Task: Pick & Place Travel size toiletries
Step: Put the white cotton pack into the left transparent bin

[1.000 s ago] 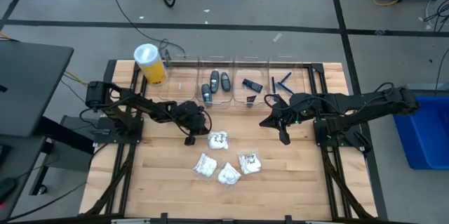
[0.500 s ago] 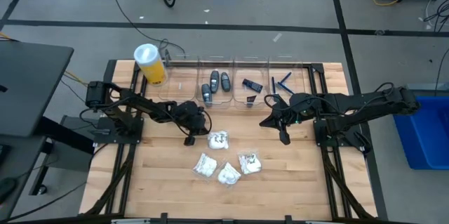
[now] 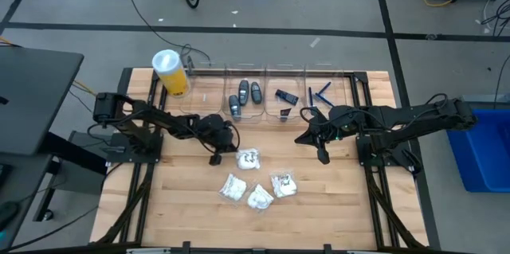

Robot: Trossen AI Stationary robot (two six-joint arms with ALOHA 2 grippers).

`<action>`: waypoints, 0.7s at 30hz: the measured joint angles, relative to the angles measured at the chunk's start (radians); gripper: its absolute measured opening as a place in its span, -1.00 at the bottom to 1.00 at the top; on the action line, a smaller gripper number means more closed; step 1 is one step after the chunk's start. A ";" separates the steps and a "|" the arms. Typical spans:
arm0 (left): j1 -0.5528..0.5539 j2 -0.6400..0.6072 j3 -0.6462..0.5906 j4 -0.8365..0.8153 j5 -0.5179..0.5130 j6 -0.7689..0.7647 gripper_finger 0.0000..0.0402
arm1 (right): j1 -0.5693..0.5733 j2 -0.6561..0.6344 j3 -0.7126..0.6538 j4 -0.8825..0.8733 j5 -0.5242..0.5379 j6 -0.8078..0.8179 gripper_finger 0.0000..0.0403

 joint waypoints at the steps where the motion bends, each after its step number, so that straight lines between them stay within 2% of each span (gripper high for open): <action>1: -0.004 -0.010 0.000 0.000 0.000 -0.002 -0.98 | 0.000 0.000 0.000 0.000 0.000 0.000 -0.97; 9: -0.032 -0.138 0.000 -0.067 -0.024 -0.048 -0.98 | 0.000 0.000 0.000 0.000 0.000 -0.004 -0.96; 21: -0.040 -0.335 0.034 -0.271 -0.077 -0.042 -0.98 | 0.000 0.000 0.000 0.000 0.000 -0.026 -0.96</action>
